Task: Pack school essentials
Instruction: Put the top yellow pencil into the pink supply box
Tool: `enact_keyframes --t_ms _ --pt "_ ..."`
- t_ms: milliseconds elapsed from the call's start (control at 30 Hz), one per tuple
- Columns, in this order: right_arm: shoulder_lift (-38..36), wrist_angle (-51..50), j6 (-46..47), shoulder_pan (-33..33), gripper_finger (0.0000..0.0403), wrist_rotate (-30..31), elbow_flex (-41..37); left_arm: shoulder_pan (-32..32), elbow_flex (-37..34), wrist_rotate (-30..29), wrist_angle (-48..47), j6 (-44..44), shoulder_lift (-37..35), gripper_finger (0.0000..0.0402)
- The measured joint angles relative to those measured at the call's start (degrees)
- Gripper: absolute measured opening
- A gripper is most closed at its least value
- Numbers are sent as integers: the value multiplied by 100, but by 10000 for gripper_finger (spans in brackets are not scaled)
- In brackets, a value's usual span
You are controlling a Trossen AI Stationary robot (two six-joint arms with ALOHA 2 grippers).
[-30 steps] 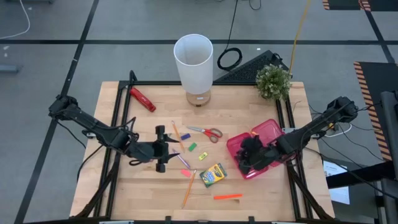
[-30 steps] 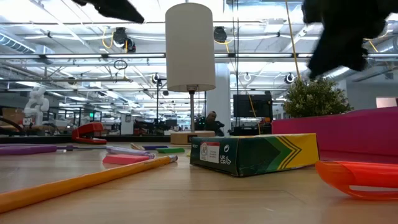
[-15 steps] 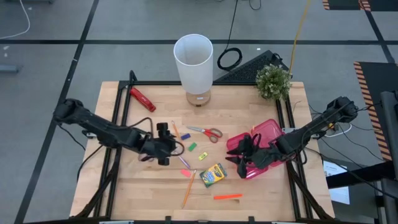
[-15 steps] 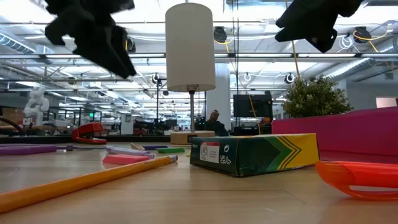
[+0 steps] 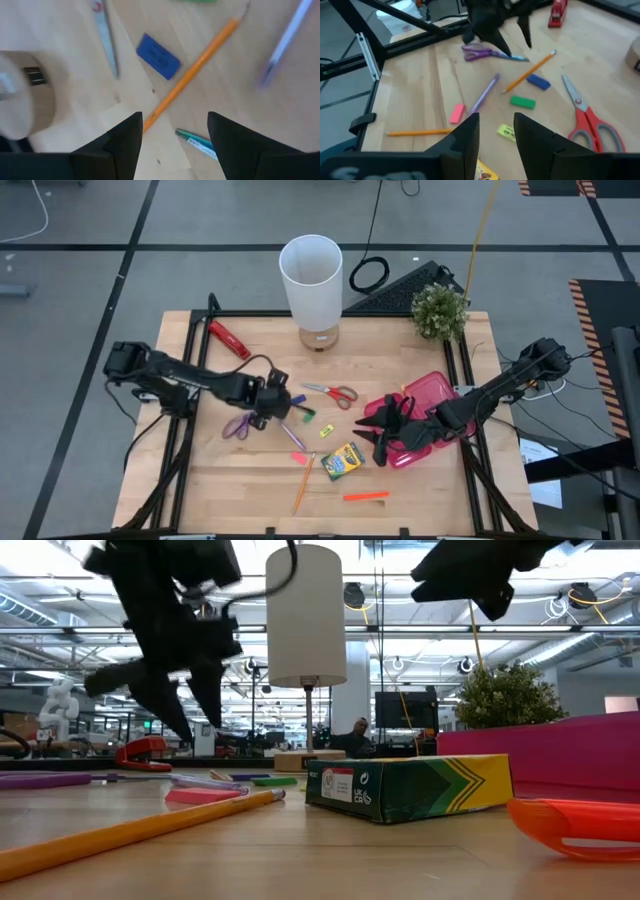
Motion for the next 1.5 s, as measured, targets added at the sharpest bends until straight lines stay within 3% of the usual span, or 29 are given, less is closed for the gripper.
enact_keyframes --t_ms 367,567,967,1500 --pt "-28 30 -343 20 116 -17 0 1067 19 318 206 1692 881 227" --pt "-31 -1 -344 20 116 -20 0 1359 25 845 415 1819 957 214" --pt "-31 -56 -341 20 116 -20 0 1499 405 1135 -144 2032 985 109" --pt "-31 -58 -343 20 116 -22 0 1816 486 919 -172 2900 1014 101"
